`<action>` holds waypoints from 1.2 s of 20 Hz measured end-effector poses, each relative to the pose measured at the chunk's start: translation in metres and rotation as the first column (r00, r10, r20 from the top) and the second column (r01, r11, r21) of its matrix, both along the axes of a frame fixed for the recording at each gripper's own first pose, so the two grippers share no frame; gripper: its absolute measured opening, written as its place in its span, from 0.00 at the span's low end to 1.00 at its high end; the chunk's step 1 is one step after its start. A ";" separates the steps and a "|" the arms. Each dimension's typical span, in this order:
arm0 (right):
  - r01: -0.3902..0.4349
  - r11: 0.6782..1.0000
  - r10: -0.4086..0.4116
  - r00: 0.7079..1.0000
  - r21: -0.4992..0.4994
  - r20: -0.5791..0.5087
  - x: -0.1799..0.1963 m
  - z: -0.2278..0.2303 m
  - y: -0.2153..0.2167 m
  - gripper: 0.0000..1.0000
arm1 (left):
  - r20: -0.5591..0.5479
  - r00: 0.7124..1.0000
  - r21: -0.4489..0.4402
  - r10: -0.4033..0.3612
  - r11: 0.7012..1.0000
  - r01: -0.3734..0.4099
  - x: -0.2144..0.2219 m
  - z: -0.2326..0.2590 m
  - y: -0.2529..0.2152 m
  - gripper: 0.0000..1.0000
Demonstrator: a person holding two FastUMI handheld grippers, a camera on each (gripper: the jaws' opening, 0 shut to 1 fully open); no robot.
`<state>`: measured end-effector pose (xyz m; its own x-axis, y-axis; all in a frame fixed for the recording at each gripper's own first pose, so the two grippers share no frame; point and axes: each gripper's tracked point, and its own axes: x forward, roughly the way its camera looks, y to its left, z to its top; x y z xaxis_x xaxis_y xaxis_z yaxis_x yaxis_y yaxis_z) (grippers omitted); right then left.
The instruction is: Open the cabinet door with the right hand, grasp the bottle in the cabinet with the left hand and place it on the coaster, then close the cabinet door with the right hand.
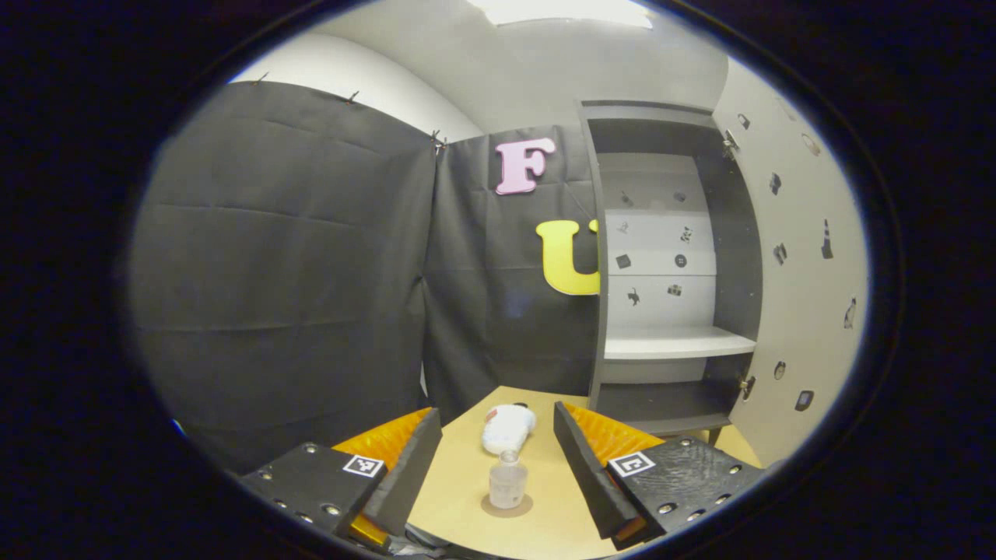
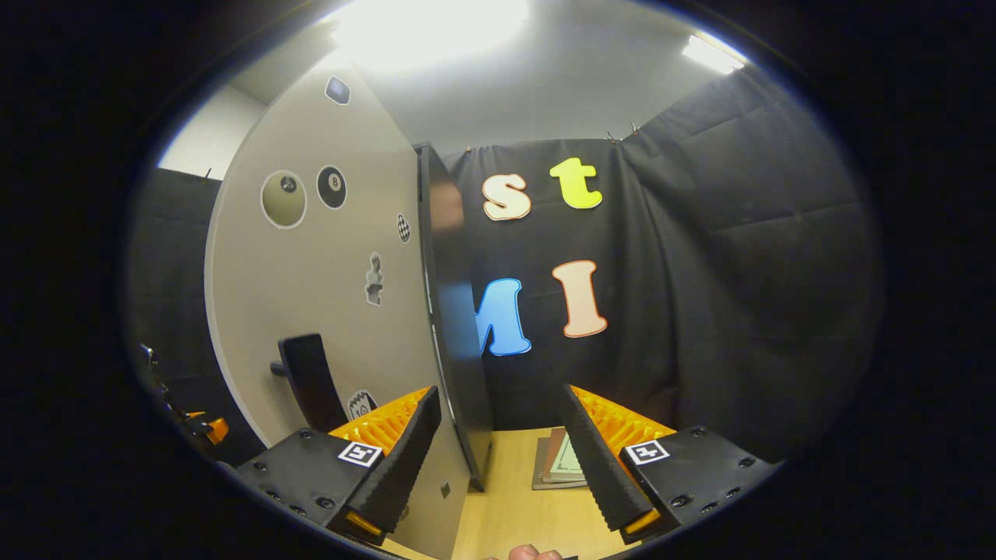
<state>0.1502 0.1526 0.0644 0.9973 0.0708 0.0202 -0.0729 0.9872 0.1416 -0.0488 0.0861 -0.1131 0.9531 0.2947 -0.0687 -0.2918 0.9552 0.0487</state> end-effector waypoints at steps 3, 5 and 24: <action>0.025 0.999 -0.025 0.999 0.023 -0.024 -0.002 0.012 0.005 0.98 | -0.038 0.999 0.042 -0.017 0.999 0.019 0.015 -0.003 0.016 0.88; 0.012 1.000 -0.012 1.000 0.014 -0.001 -0.005 0.024 0.017 0.98 | -0.052 0.998 0.055 -0.020 0.998 0.023 0.024 -0.006 0.024 0.87; -0.003 1.000 0.003 0.998 0.006 -0.058 -0.005 0.021 0.127 0.96 | -0.111 0.982 -0.027 -0.152 0.988 0.150 0.070 -0.045 0.067 0.88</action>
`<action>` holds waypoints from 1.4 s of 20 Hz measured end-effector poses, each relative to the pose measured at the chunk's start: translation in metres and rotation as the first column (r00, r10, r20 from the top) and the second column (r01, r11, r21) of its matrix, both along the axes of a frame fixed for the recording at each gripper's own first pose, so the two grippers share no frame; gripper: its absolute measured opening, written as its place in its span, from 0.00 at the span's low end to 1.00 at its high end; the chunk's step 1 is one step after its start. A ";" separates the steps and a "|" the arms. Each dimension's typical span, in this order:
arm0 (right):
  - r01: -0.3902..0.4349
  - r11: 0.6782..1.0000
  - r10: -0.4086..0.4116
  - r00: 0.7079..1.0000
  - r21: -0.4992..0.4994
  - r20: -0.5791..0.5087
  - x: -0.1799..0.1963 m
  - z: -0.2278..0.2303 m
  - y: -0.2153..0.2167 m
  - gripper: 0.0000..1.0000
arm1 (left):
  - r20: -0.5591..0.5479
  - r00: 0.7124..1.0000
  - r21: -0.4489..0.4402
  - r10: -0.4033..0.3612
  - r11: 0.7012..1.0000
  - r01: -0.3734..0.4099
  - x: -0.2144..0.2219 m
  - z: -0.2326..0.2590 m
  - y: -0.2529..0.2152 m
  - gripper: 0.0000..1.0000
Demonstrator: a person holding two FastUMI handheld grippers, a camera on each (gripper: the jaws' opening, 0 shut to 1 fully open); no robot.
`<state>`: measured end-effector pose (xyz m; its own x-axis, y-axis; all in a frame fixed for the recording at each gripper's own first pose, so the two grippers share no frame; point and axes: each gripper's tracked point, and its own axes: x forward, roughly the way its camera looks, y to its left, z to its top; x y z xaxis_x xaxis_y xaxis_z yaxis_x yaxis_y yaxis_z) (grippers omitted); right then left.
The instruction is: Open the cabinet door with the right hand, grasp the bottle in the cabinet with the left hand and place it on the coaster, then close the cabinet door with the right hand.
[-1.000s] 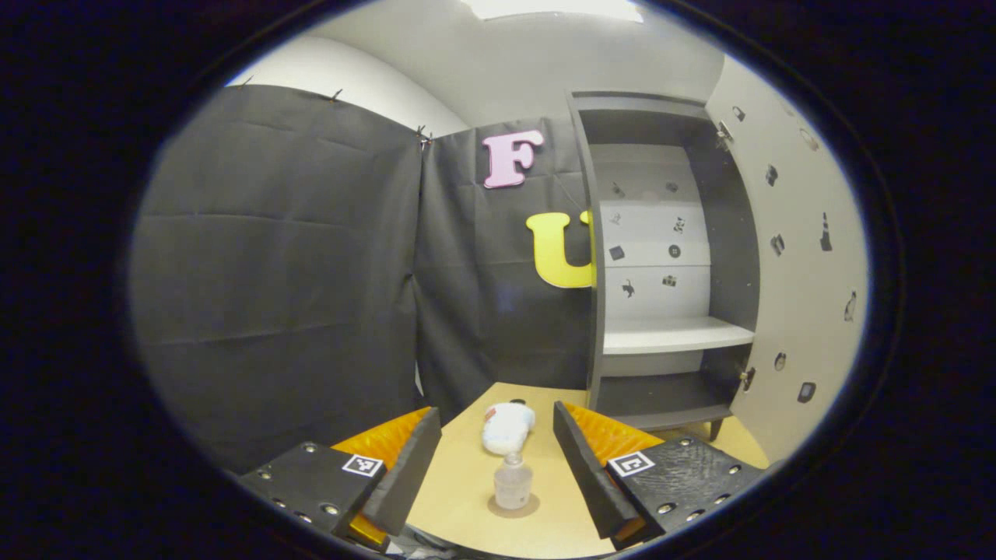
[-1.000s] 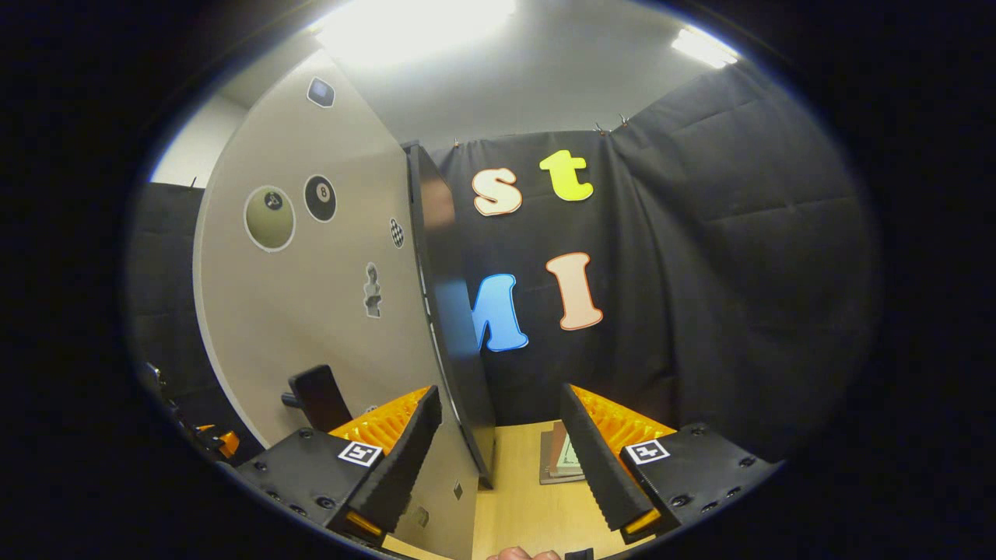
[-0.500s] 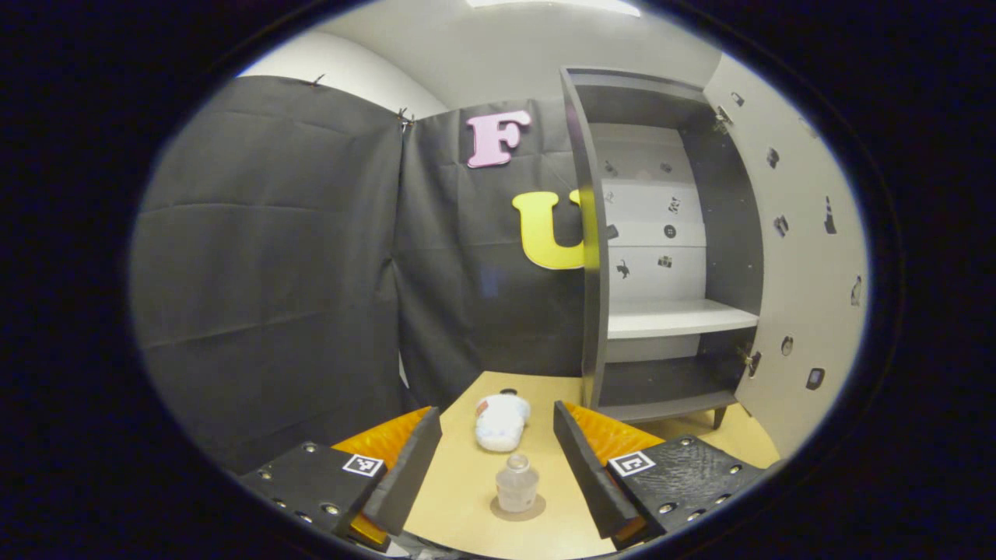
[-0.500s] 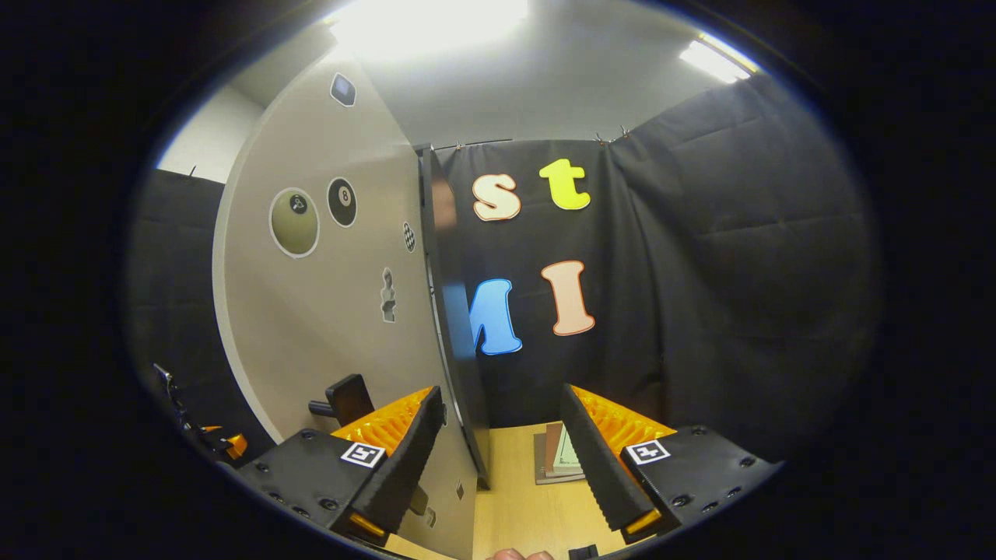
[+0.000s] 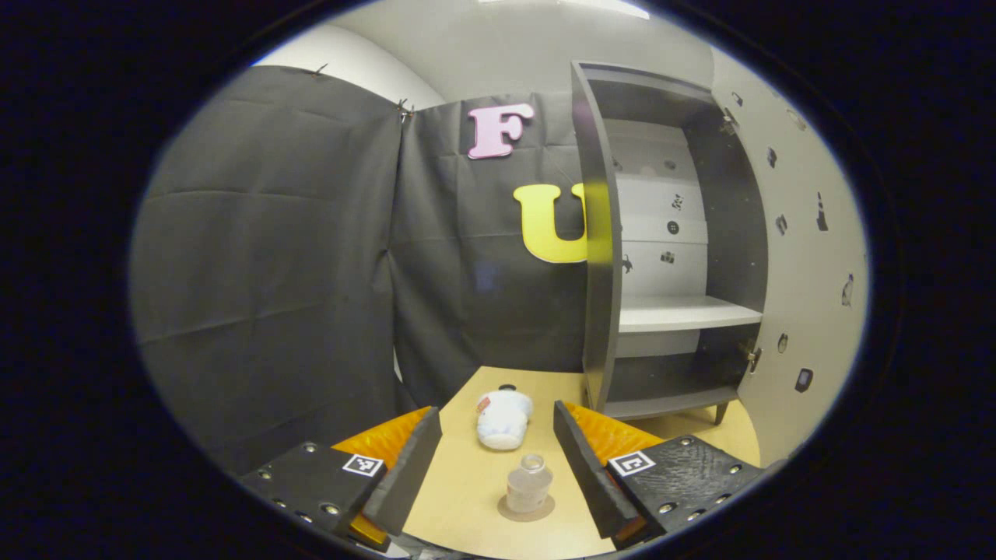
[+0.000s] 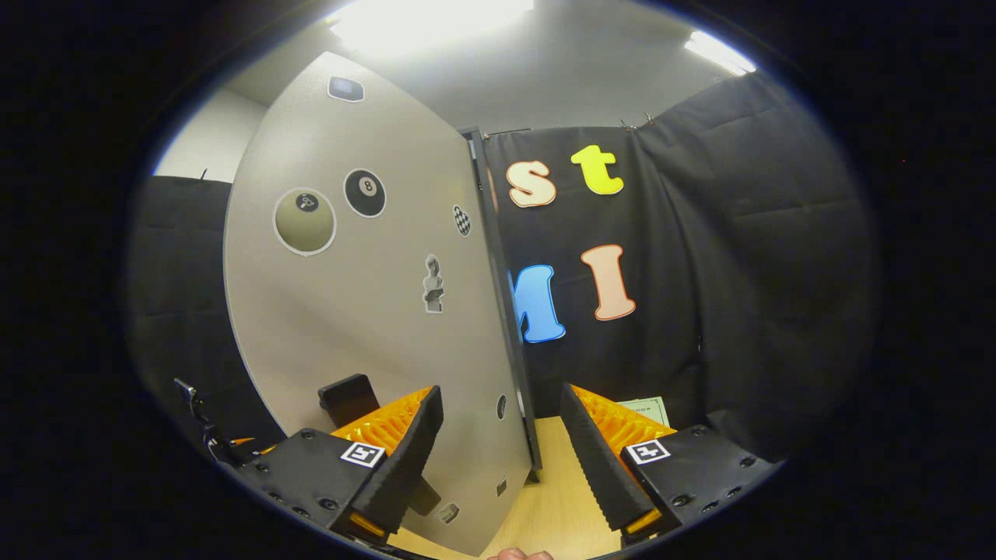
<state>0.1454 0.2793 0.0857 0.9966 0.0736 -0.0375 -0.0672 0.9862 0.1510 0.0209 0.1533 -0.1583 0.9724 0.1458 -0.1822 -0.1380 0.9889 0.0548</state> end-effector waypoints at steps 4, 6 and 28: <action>0.014 1.000 -0.014 1.000 -0.026 0.000 0.010 0.003 0.018 0.96 | -0.021 1.000 0.000 -0.016 1.000 0.016 -0.002 -0.011 0.021 0.89; 0.016 1.000 -0.016 1.000 -0.027 0.001 0.013 0.004 0.032 0.96 | -0.021 1.000 0.016 -0.021 1.000 0.021 -0.003 -0.011 0.032 0.89; -0.028 0.999 0.027 0.999 -0.046 -0.024 0.095 -0.015 0.162 0.97 | 0.000 0.989 -0.123 -0.145 0.982 0.144 0.001 -0.010 0.053 0.89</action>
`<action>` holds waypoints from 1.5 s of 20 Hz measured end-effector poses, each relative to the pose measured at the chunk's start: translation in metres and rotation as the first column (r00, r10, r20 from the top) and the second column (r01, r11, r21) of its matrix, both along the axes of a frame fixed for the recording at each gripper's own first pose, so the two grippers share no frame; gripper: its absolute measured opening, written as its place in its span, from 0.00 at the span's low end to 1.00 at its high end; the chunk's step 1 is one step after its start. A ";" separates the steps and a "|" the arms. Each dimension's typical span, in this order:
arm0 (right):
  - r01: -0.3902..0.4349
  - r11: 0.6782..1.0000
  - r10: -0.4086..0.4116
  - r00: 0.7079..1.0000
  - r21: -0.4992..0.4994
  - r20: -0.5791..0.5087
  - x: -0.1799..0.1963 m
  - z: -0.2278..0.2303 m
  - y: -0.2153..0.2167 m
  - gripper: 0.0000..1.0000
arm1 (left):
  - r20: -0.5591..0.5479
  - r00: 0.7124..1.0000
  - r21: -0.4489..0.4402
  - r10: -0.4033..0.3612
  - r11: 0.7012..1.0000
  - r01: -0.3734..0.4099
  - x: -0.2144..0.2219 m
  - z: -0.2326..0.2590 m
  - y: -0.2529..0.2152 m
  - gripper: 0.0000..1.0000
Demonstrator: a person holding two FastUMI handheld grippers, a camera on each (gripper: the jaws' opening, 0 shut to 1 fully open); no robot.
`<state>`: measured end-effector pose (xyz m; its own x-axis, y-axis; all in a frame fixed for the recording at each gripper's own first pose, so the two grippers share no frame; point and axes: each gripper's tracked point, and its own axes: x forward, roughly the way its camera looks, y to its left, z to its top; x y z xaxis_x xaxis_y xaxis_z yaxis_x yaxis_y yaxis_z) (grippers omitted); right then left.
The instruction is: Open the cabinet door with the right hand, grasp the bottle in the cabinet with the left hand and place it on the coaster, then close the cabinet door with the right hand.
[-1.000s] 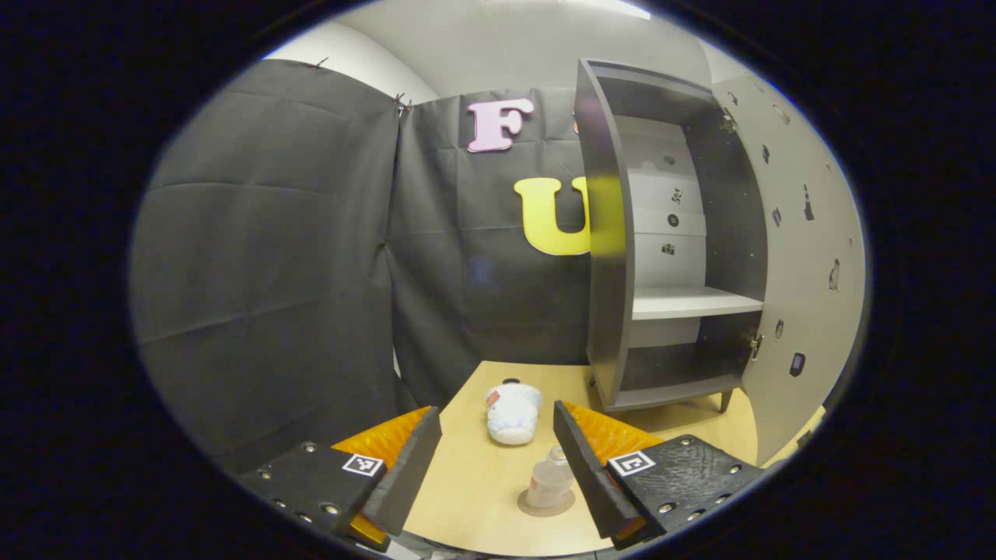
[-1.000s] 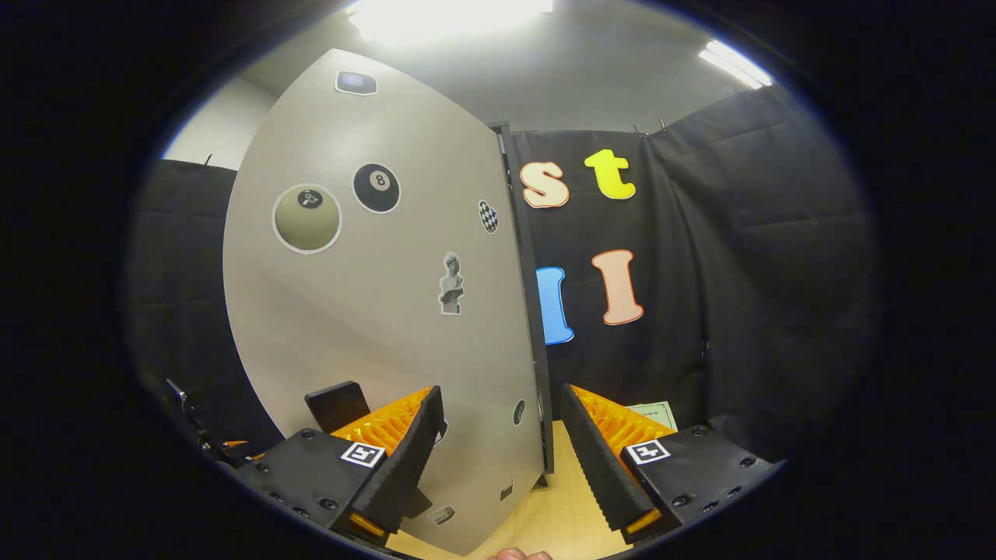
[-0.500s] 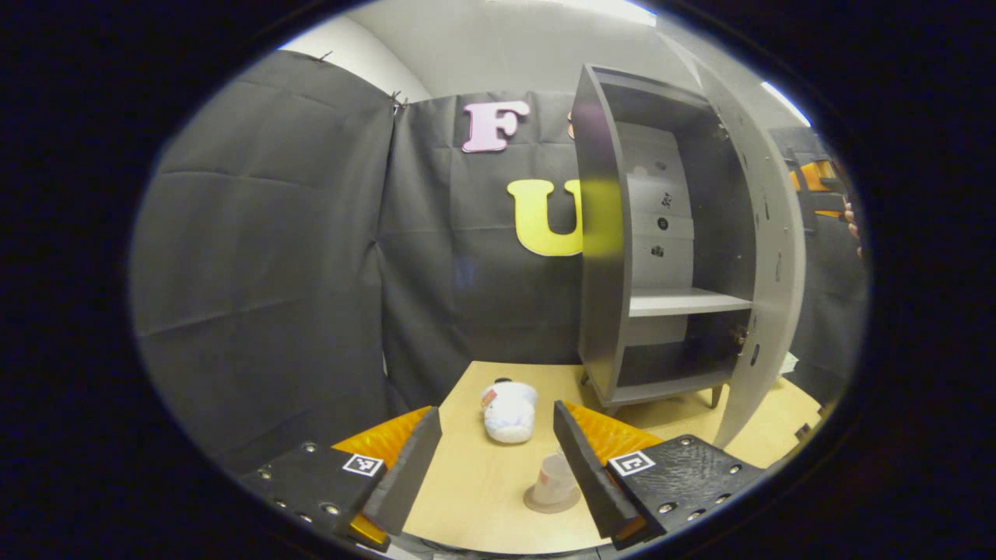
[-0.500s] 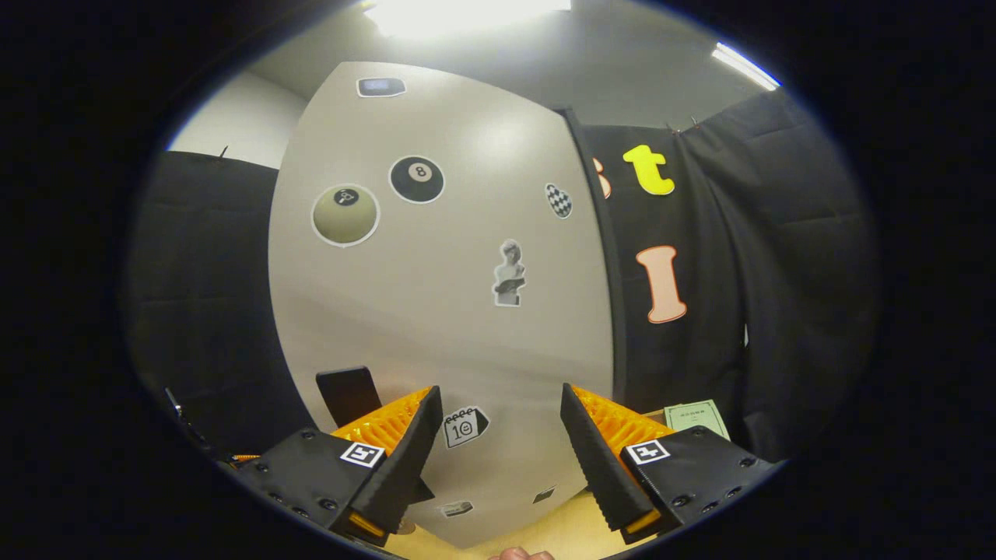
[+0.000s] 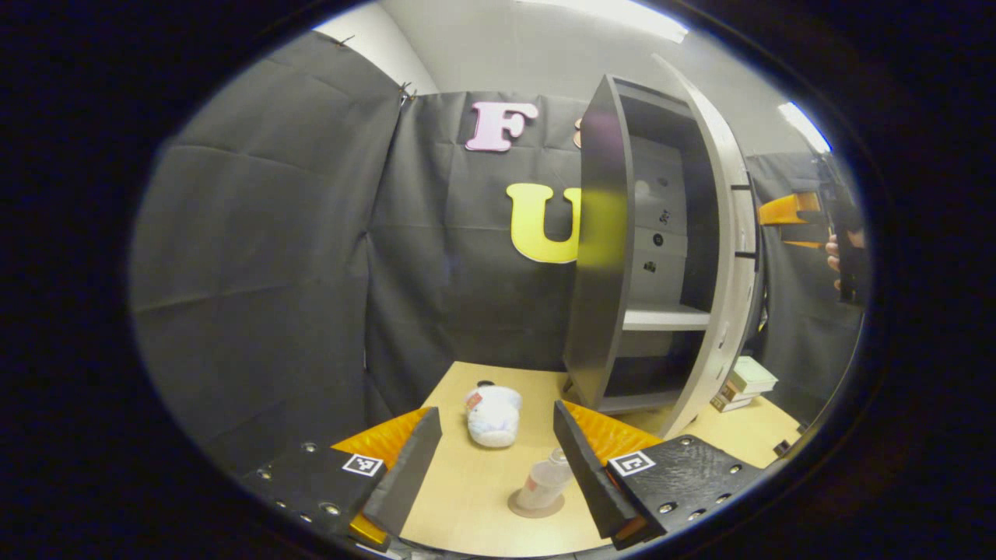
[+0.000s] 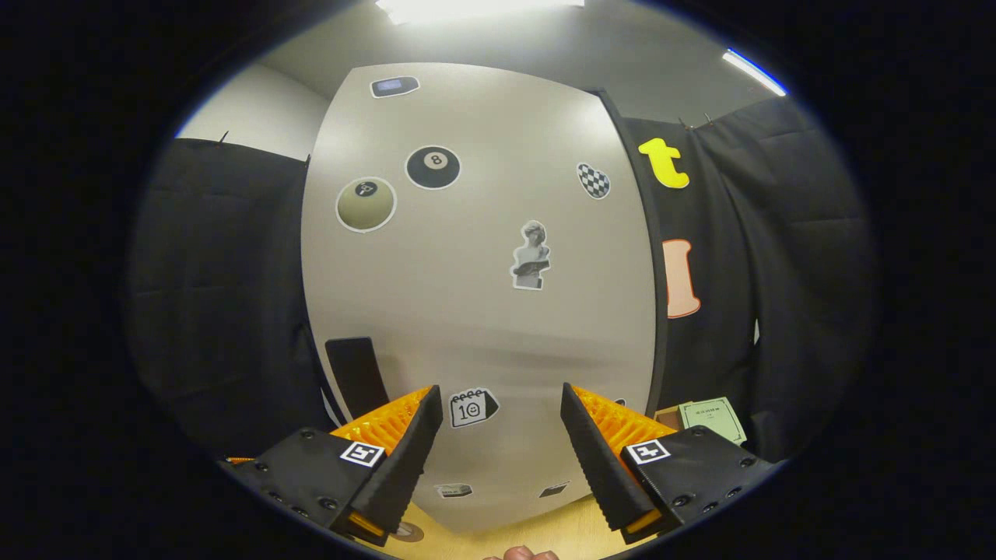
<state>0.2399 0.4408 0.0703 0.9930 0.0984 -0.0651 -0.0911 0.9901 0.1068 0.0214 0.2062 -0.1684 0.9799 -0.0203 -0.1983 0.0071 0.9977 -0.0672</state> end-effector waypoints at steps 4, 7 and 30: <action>0.073 0.997 -0.073 0.997 0.018 -0.005 -0.017 -0.002 -0.041 0.97 | 0.009 0.998 0.007 -0.058 0.998 0.058 0.012 0.021 -0.032 0.89; 0.129 0.992 -0.129 0.992 -0.009 0.017 -0.018 -0.001 -0.096 0.97 | 0.046 0.992 0.005 -0.119 0.993 0.119 0.022 0.047 -0.071 0.88; 0.049 0.998 -0.049 0.999 -0.039 -0.004 -0.019 -0.015 -0.250 0.98 | 0.233 0.971 -0.051 0.046 0.998 -0.035 0.010 0.185 -0.209 0.89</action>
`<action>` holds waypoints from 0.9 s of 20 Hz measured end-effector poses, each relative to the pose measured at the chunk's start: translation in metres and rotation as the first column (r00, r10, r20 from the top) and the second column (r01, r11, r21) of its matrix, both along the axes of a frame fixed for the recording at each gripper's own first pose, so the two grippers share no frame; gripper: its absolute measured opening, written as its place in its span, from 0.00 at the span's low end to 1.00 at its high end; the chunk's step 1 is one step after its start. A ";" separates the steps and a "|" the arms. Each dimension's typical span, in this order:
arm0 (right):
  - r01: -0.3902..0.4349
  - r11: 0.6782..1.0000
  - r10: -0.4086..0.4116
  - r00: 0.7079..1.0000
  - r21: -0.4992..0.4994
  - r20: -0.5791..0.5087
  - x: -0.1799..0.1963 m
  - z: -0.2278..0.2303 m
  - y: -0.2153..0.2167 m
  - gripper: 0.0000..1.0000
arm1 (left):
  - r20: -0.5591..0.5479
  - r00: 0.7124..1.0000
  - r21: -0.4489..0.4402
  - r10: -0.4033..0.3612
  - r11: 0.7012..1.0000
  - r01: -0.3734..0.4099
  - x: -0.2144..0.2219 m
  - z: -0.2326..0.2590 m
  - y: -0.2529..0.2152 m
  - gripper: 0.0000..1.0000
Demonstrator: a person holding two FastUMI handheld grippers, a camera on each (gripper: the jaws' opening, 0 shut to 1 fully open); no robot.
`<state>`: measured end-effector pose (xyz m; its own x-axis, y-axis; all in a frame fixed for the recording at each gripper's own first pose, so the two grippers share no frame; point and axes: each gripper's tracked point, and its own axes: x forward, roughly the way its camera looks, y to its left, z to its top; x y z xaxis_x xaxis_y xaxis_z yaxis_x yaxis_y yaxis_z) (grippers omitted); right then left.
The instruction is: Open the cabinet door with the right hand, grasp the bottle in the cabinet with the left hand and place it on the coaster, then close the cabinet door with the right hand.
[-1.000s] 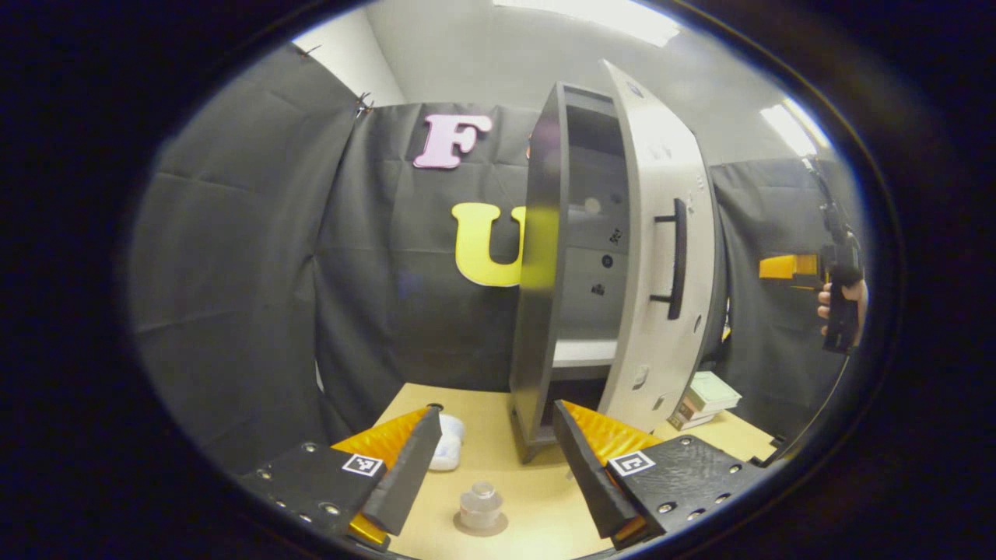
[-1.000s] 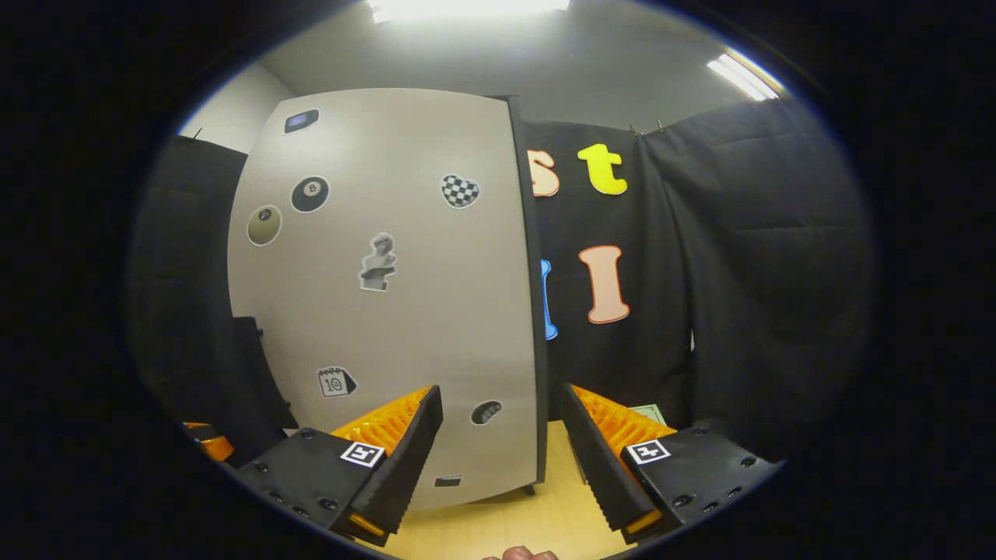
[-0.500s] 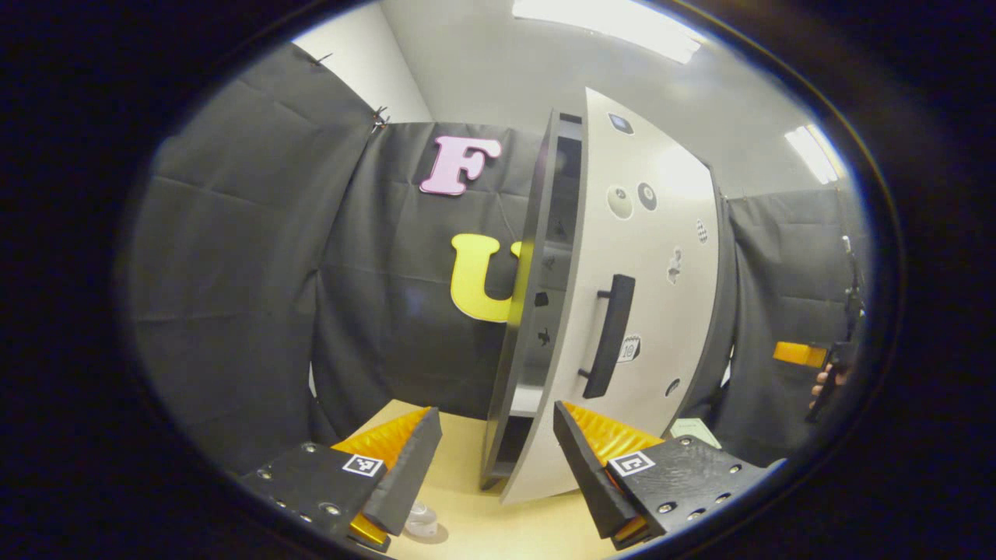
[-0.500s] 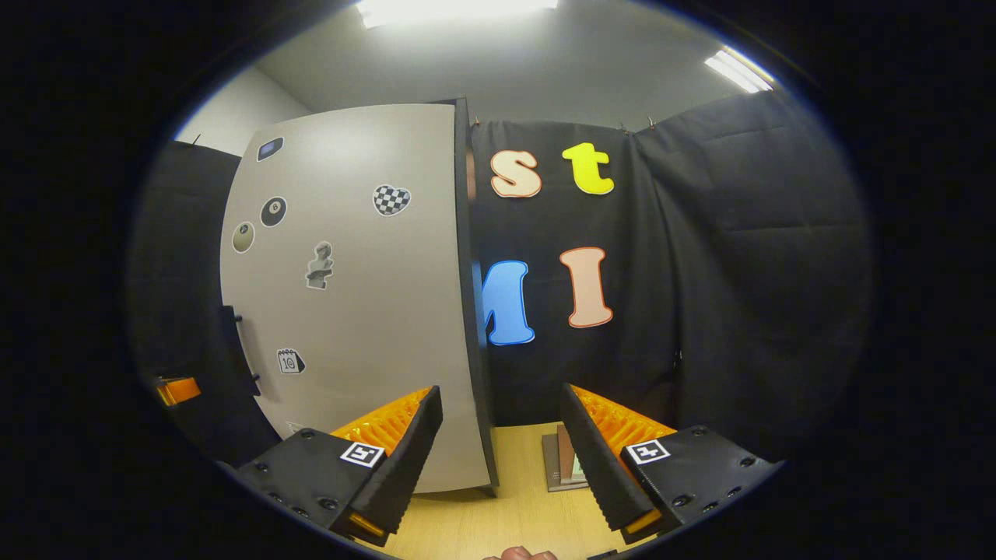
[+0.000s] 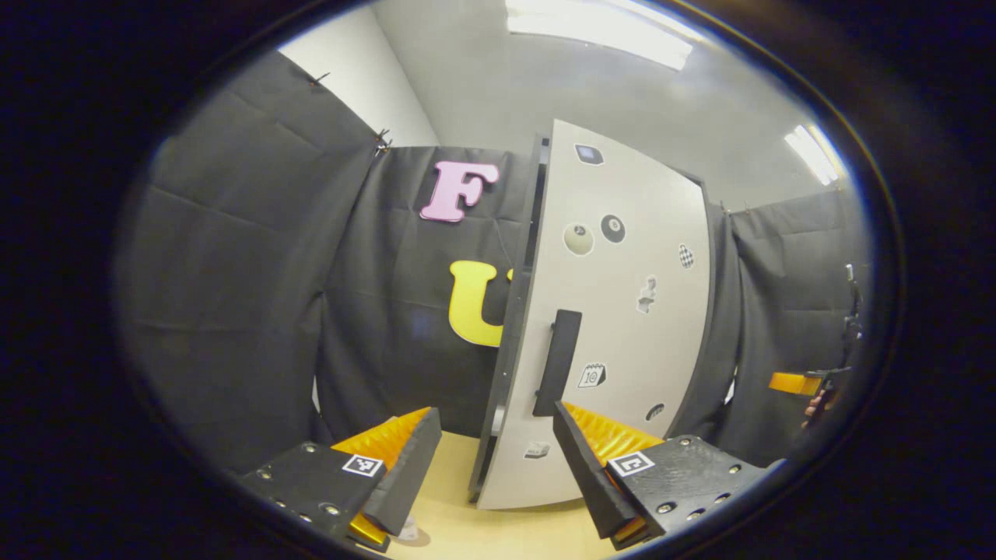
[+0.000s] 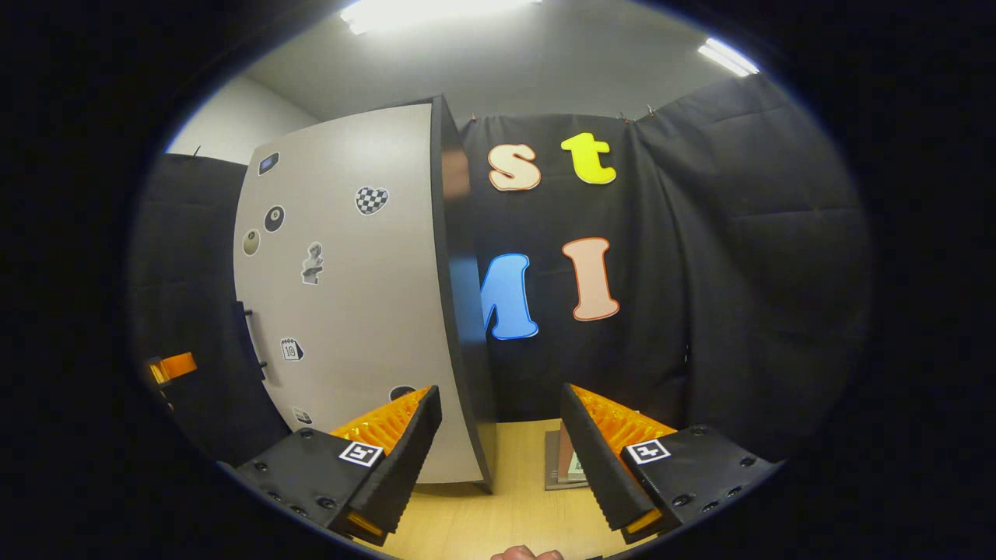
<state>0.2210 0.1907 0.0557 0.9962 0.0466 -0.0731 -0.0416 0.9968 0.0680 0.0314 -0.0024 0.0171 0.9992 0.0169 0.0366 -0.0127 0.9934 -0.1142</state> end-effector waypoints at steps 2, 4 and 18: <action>-0.002 1.000 0.002 1.000 -0.005 0.015 -0.006 0.003 -0.002 0.98 | 0.011 1.000 0.005 -0.017 1.000 0.017 -0.008 0.009 -0.010 0.88; -0.006 1.000 0.007 1.000 -0.013 0.029 -0.007 0.005 -0.001 0.98 | 0.008 1.000 0.021 -0.030 0.999 0.029 -0.014 0.013 -0.014 0.87; 0.076 0.996 -0.076 0.997 -0.040 0.002 -0.034 -0.019 0.021 0.98 | 0.021 0.994 0.036 -0.108 0.994 0.107 -0.029 0.010 -0.013 0.89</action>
<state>0.1875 0.2118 0.0367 0.9968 -0.0326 -0.0725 0.0348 0.9990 0.0284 0.0021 -0.0155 0.0270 0.9940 -0.0922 0.0585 0.0967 0.9922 -0.0783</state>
